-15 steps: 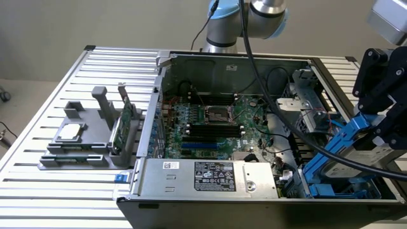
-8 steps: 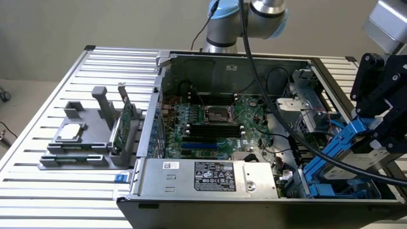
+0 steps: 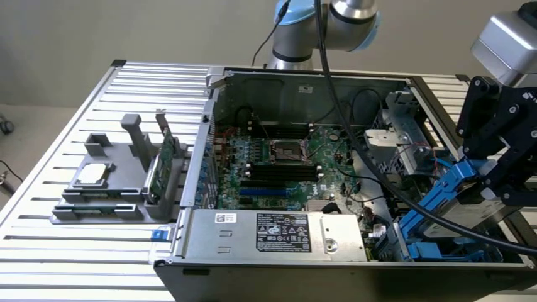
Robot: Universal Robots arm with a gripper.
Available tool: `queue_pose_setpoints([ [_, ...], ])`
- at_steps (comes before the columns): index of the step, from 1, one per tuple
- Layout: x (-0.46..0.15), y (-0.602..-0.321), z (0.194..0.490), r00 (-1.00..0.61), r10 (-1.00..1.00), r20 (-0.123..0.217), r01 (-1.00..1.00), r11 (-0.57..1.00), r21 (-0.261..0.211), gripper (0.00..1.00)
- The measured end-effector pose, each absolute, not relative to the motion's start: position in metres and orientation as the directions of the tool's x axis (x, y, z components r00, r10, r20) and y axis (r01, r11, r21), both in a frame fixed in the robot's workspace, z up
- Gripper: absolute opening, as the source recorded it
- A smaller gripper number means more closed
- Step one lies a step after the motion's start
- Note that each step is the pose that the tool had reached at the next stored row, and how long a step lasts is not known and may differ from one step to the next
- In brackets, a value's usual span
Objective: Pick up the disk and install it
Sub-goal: 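Insert the disk into the insertion slot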
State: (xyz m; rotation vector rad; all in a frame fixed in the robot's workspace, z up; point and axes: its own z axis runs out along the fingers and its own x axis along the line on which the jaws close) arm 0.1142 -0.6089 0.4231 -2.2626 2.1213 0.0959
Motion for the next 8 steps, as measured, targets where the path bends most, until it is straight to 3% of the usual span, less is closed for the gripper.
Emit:
queue_pose_setpoints([
  [8, 0.1142, -0.609, 0.4141, 0.096, -0.992, -0.088, -0.995, -0.097, 0.013, 0.33],
])
